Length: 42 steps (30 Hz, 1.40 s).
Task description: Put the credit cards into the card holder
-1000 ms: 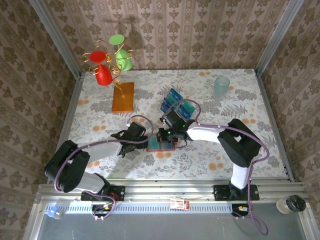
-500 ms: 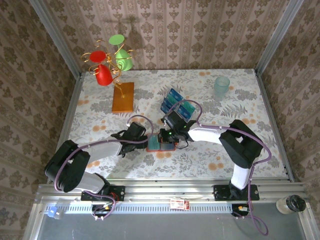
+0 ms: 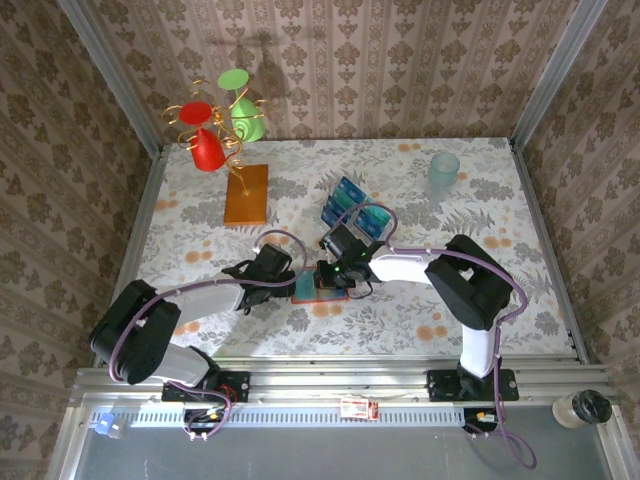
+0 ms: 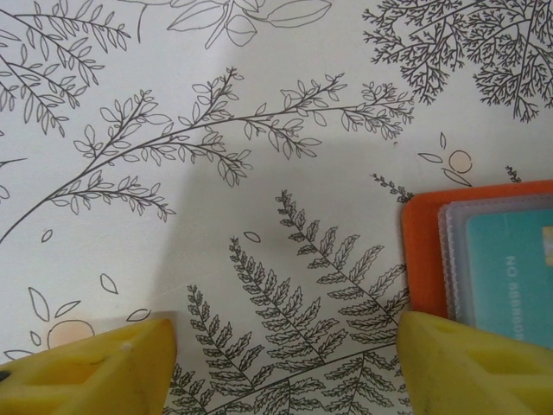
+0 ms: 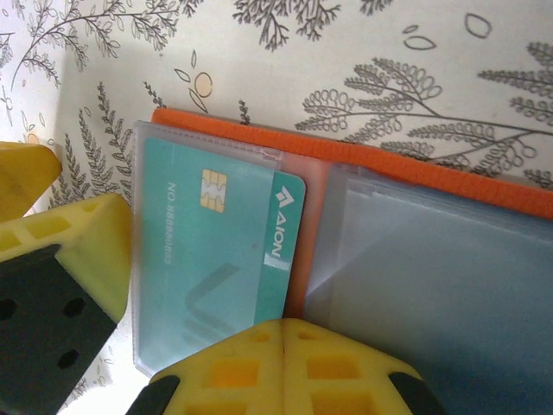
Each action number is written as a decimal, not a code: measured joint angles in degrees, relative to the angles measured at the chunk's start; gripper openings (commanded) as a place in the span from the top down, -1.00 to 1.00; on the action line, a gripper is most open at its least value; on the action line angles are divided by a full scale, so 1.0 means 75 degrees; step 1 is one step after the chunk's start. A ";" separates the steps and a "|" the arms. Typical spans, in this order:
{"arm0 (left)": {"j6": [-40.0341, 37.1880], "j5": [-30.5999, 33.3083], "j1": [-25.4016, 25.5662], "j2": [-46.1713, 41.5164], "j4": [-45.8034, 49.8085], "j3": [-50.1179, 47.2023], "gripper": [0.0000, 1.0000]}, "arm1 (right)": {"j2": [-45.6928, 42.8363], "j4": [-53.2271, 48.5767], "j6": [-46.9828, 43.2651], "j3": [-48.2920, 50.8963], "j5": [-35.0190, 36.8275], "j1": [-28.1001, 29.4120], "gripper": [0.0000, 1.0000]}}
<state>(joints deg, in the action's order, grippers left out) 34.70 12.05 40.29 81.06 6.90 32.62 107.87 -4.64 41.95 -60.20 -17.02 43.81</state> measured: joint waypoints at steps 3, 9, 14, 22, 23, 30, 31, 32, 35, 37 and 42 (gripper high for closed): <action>0.0000 0.0026 0.0000 0.0029 -0.0006 0.0000 -0.40 | 0.0015 -0.0029 -0.0006 -0.0038 0.0000 0.0003 1.00; 0.0000 0.0047 -0.0047 -0.0055 0.0055 0.0003 -0.41 | 0.0026 -0.0047 -0.0003 -0.0055 -0.0003 0.0003 1.00; -0.0003 0.0070 -0.0294 -0.0554 0.0262 0.0009 -0.41 | 0.0026 -0.0044 0.0026 -0.0052 -0.0003 0.0003 1.00; -0.0006 0.0079 -0.0385 -0.0991 0.0513 0.0210 -0.42 | -0.0125 0.0099 0.0204 0.0125 0.0000 0.0009 1.00; -0.0003 0.0076 -0.0385 -0.0991 0.0522 0.0221 -0.42 | -0.0163 0.0117 0.0227 0.0157 0.0000 0.0015 1.00; -0.0003 -0.0050 -0.0385 -0.0991 0.0600 0.0420 -0.42 | -0.0463 0.0210 0.0315 0.0353 0.0003 0.0067 0.98; -0.0003 -0.0073 -0.0385 -0.0991 0.0600 0.0460 -0.42 | -0.0525 0.0207 0.0315 0.0358 0.0006 0.0067 0.97; -0.0003 -0.0099 -0.0385 -0.0991 0.0597 0.0501 -0.42 | -0.0589 0.0210 0.0315 0.0358 0.0012 0.0067 0.97; 0.0000 -0.0184 -0.0379 -0.0991 0.0600 0.0597 -0.42 | -0.0825 0.0175 0.0277 0.0358 0.0047 0.0064 0.94; 0.0003 -0.0224 -0.0353 -0.0991 0.0600 0.0647 -0.42 | -0.0982 0.0119 0.0221 0.0358 0.0105 0.0029 0.93; 0.0082 -0.0268 -0.0026 -0.0991 0.0600 0.0874 -0.42 | -0.1239 -0.0023 0.0073 0.0446 0.0224 -0.0245 0.92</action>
<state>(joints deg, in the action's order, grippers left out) 35.31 10.04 40.10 73.63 11.40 39.18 98.59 -4.82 42.50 -56.86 -15.33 41.98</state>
